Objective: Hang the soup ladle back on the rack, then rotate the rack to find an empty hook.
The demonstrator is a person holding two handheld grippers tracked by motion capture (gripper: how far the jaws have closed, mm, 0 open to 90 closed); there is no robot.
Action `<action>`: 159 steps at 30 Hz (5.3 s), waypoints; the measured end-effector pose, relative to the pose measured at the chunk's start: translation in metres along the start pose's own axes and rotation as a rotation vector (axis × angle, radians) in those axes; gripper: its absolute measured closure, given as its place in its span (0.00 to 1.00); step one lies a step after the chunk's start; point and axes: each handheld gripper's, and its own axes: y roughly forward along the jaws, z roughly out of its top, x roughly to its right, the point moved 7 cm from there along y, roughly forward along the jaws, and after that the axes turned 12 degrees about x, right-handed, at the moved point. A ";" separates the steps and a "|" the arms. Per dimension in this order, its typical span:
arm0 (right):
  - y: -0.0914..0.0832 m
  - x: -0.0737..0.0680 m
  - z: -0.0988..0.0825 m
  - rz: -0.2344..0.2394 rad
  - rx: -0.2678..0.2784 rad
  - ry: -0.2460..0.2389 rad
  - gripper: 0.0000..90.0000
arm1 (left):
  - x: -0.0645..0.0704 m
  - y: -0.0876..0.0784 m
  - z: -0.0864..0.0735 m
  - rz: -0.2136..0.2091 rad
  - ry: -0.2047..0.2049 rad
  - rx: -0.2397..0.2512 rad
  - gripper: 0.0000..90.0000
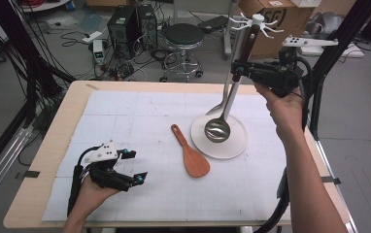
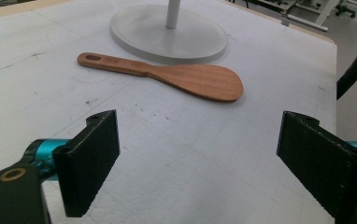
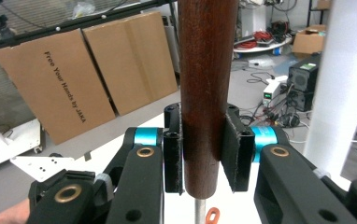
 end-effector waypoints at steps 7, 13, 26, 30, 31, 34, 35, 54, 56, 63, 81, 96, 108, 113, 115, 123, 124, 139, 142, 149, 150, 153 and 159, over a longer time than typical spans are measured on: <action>0.003 0.004 -0.001 -0.022 -0.002 -0.010 0.81 | 0.000 0.000 0.000 -0.005 -0.001 0.001 0.15; 0.005 0.008 -0.003 -0.050 -0.006 -0.021 0.81 | -0.001 -0.001 0.000 -0.001 0.000 0.003 0.15; 0.003 0.010 -0.005 -0.063 0.005 -0.033 0.78 | 0.000 -0.001 0.000 -0.005 -0.001 0.001 0.15; 0.000 0.013 -0.008 -0.058 0.032 -0.031 0.75 | 0.000 -0.002 0.000 -0.005 0.001 0.000 0.15; -0.001 0.013 -0.008 -0.056 0.040 -0.026 0.73 | 0.000 -0.001 -0.001 -0.007 0.001 -0.001 0.15; -0.004 0.014 -0.008 -0.046 0.051 -0.028 0.69 | 0.000 -0.001 -0.001 -0.008 0.001 0.000 0.15; -0.005 0.014 -0.008 -0.044 0.053 -0.026 0.69 | 0.000 -0.001 -0.001 -0.008 0.000 0.001 0.15; -0.026 0.017 -0.006 -0.014 0.066 -0.030 0.68 | -0.003 -0.001 -0.004 -0.006 -0.001 -0.006 0.15; -0.028 0.018 -0.005 -0.011 0.069 -0.028 0.70 | -0.003 -0.001 -0.004 -0.005 -0.003 -0.006 0.15; -0.033 0.018 -0.004 0.021 0.071 -0.012 0.77 | -0.005 -0.004 -0.004 0.005 -0.002 0.000 0.15; -0.051 0.022 0.018 0.031 0.062 -0.035 0.99 | -0.006 -0.006 -0.003 0.010 -0.002 0.004 0.15; -0.062 0.025 0.046 0.010 0.107 -0.064 0.99 | -0.006 -0.006 -0.003 0.011 -0.004 0.001 0.15; -0.053 0.022 0.063 0.019 0.119 -0.080 0.99 | -0.008 -0.005 -0.003 0.013 -0.010 0.001 0.15; -0.046 0.018 0.062 0.027 0.104 -0.096 0.99 | -0.008 -0.006 -0.003 0.010 -0.002 0.001 0.15; -0.043 0.015 0.060 0.034 0.100 -0.099 0.99 | -0.008 -0.006 -0.003 0.013 -0.005 0.003 0.15; -0.032 0.006 0.057 0.041 0.092 -0.113 0.99 | -0.008 -0.008 -0.002 0.012 -0.004 0.007 0.15; -0.030 0.005 0.057 0.044 0.094 -0.111 0.99 | -0.008 -0.008 -0.002 0.008 -0.007 0.008 0.15; -0.026 0.000 0.055 0.047 0.071 -0.128 0.99 | -0.007 -0.009 0.000 0.011 -0.005 0.015 0.15; -0.032 0.002 0.053 0.044 0.081 -0.121 0.99 | -0.007 -0.009 0.001 0.010 -0.003 0.016 0.15; -0.049 0.012 0.049 0.023 0.094 -0.109 0.99 | -0.007 -0.008 0.000 0.002 -0.004 0.014 0.15; -0.051 0.013 0.050 0.020 0.098 -0.113 0.99 | -0.007 -0.008 0.000 0.005 -0.003 0.012 0.15; -0.057 0.019 0.052 0.006 0.109 -0.109 0.99 | -0.007 -0.008 0.000 0.005 -0.006 0.011 0.15; -0.062 0.025 0.056 -0.018 0.119 -0.100 0.99 | -0.007 -0.007 -0.001 0.003 -0.004 0.012 0.15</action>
